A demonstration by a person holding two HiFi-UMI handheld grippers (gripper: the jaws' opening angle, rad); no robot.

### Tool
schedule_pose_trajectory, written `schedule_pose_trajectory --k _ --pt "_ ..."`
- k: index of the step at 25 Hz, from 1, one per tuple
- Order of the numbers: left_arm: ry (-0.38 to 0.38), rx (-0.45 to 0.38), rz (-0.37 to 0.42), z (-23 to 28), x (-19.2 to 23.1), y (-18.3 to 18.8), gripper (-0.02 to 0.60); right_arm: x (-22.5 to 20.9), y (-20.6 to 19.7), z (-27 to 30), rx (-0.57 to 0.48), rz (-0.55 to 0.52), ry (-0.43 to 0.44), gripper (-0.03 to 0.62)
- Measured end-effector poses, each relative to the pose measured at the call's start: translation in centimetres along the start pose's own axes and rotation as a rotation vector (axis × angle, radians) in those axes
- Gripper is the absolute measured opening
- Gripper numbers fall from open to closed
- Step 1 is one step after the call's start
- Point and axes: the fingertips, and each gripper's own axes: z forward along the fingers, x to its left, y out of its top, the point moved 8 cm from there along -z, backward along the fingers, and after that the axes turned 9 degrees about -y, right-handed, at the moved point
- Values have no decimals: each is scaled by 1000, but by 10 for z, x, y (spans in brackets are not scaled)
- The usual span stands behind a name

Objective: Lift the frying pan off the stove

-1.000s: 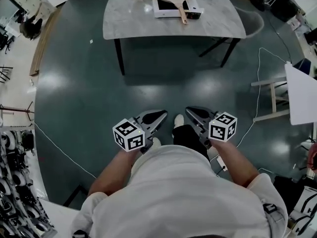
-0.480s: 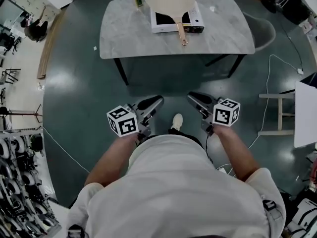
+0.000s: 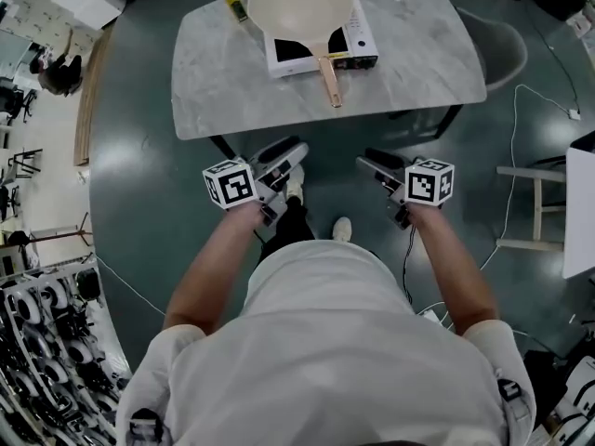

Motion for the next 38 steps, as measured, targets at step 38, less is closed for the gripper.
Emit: schedule_pose_trajectory --k 38 --pt "-191 69 -484 191 243 145 160 -45 105 168 -88 336 96 117"
